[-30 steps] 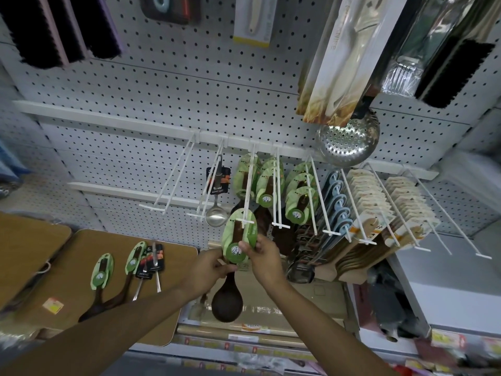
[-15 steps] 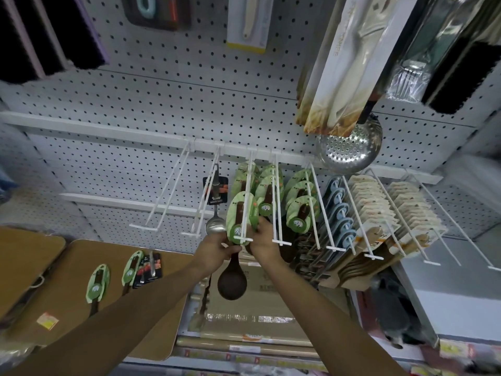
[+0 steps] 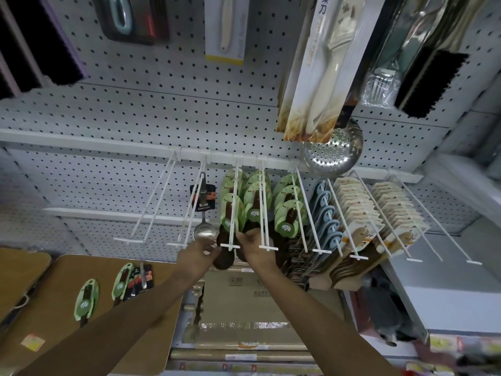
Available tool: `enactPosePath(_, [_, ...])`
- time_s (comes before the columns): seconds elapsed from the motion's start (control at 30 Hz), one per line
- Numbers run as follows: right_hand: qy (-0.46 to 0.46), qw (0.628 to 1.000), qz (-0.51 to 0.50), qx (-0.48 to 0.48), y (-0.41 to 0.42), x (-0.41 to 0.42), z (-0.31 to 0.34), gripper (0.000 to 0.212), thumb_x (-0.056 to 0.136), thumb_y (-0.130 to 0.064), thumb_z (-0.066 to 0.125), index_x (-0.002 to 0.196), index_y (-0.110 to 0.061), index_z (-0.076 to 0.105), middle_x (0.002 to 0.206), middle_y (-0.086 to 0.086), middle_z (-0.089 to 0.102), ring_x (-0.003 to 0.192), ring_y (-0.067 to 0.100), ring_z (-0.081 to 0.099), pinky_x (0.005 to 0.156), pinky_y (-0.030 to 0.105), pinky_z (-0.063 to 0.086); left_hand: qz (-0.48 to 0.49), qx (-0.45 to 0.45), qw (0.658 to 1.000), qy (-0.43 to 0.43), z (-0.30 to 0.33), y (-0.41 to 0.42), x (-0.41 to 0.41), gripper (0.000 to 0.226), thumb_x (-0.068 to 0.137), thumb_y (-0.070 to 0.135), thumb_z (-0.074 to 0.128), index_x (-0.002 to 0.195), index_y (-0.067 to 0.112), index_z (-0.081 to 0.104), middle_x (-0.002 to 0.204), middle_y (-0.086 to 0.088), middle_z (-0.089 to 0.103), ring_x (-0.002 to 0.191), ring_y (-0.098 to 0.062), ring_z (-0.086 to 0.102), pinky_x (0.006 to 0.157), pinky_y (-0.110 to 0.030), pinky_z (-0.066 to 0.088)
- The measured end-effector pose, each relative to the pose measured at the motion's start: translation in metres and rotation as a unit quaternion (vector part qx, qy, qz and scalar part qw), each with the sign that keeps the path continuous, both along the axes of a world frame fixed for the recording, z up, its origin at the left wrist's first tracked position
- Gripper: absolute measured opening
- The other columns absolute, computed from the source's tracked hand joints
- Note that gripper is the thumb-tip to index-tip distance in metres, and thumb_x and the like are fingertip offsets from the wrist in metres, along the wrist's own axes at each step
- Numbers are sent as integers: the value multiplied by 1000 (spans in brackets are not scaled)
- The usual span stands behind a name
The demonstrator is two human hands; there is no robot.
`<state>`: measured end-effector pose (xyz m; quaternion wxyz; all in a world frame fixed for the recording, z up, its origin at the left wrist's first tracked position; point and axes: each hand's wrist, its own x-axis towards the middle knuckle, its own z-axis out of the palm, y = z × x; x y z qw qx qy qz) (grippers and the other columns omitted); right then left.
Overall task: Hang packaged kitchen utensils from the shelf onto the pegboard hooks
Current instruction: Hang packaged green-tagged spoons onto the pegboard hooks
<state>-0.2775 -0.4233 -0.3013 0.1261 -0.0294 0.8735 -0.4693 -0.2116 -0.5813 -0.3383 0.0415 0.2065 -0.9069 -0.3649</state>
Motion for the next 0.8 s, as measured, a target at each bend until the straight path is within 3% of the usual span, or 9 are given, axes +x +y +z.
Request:
enactPosePath(0.1, [25, 999, 45, 1, 9, 14, -2, 16, 89, -24, 67, 99, -13, 62, 80, -5, 63, 76, 9, 59, 67, 15, 42, -39, -58, 997, 23, 2, -15, 18, 33, 95, 42, 62, 122, 25, 67, 113, 11, 73, 98, -10, 69, 89, -26, 50])
enactPosePath(0.23, [130, 966, 185, 126, 10, 29, 6, 32, 91, -27, 62, 121, -15, 60, 115, 0, 63, 104, 17, 60, 90, 30, 48, -119, -163, 977, 70, 10, -43, 47, 47, 98, 56, 45, 130, 26, 63, 121, 3, 71, 112, -20, 63, 93, -32, 50])
enactPosePath(0.33, [205, 922, 263, 198, 4, 41, 11, 36, 94, -33, 57, 127, -18, 56, 121, 5, 61, 113, 22, 56, 89, 34, 48, -150, -193, 964, 108, 15, -66, 71, 68, 94, 70, 26, 130, 26, 63, 126, 5, 68, 120, -16, 57, 100, -31, 45])
enactPosePath(0.4, [232, 902, 300, 206, -3, 50, 10, 40, 95, -33, 55, 133, -21, 52, 125, 4, 60, 116, 22, 54, 87, 34, 46, -163, -203, 958, 119, 17, -83, 87, 63, 96, 68, 29, 131, 28, 62, 127, 8, 65, 121, -10, 53, 102, -31, 46])
enactPosePath(0.63, [295, 850, 397, 181, -51, 81, 3, 53, 94, -35, 57, 144, -22, 44, 147, -3, 47, 137, 17, 38, 110, 35, 36, -154, -227, 953, 125, 19, -134, 149, 45, 94, 50, 59, 134, 31, 56, 130, 12, 60, 123, -7, 49, 98, -31, 50])
enactPosePath(0.8, [312, 809, 465, 178, -100, 104, 1, 61, 94, -41, 57, 149, -22, 37, 150, -4, 43, 138, 17, 35, 111, 32, 32, -154, -225, 955, 116, 16, -171, 191, 49, 95, 50, 59, 138, 28, 53, 138, 11, 54, 127, -7, 49, 104, -30, 46])
